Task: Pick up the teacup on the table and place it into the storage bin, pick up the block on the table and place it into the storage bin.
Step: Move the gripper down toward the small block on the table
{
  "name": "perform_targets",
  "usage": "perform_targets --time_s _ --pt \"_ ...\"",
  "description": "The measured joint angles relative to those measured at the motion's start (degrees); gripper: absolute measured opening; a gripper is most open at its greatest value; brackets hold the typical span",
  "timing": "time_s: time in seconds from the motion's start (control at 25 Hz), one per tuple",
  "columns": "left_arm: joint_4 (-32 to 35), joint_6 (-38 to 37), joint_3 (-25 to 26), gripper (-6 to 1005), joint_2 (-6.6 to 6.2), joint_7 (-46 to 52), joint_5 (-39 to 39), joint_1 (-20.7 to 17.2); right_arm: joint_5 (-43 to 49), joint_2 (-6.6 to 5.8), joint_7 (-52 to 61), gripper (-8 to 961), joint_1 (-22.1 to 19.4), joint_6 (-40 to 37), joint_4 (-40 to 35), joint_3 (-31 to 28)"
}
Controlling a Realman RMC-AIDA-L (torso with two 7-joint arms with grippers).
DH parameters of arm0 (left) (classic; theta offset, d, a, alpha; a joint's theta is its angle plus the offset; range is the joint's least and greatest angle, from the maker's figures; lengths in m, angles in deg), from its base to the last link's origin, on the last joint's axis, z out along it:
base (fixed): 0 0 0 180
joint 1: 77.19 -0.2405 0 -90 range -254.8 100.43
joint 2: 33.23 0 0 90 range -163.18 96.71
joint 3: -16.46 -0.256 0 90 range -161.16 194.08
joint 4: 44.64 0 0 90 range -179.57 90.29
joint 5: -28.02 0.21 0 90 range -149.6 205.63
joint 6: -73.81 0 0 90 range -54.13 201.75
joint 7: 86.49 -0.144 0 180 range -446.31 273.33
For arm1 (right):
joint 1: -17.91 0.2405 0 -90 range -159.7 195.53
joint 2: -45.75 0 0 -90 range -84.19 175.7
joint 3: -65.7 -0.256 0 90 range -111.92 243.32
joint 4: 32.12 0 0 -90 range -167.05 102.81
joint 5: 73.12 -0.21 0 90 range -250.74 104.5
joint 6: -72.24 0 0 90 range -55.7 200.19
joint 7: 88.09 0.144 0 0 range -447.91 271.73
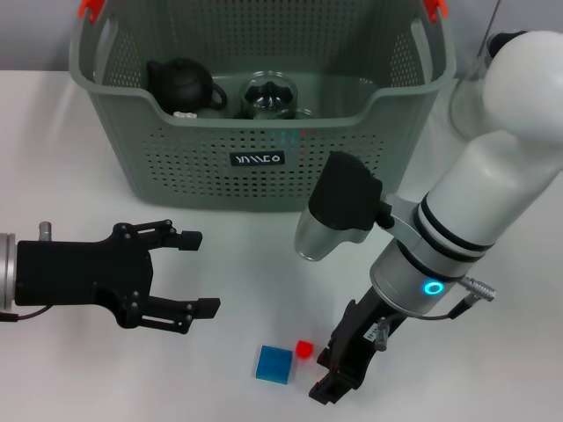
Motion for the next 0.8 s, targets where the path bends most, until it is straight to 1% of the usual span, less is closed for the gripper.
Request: perform_targets --time_s 0.08,0.28,0.4,0.56,0.8 --pt "0.0 0.2 0.0 948 0.0 0.0 0.0 0.0 0.0 0.01 0.0 626 0.1 0.3 0.0 0.5" --pt "-0.2 0.4 0.0 948 -0.01 0.0 0.0 0.0 0.1 0.03 0.0 532 0.2 0.1 -0.3 0.7" --pt "-0.6 0.4 0.0 948 -0.07 0.0 0.0 0.0 0.0 -0.13 0.4 357 -0.3 -0.6 -2.5 0.6" --pt "-0.7 0.4 0.0 948 -0.08 -0.1 0.0 0.0 0.1 -0.35 1.3 362 -0.6 -1.2 -3.5 0.6" --pt "-0.8 0.5 0.0 948 -0.08 -0.1 0.1 0.0 0.5 -0.24 1.4 364 -0.5 -0.9 -3.5 0.7"
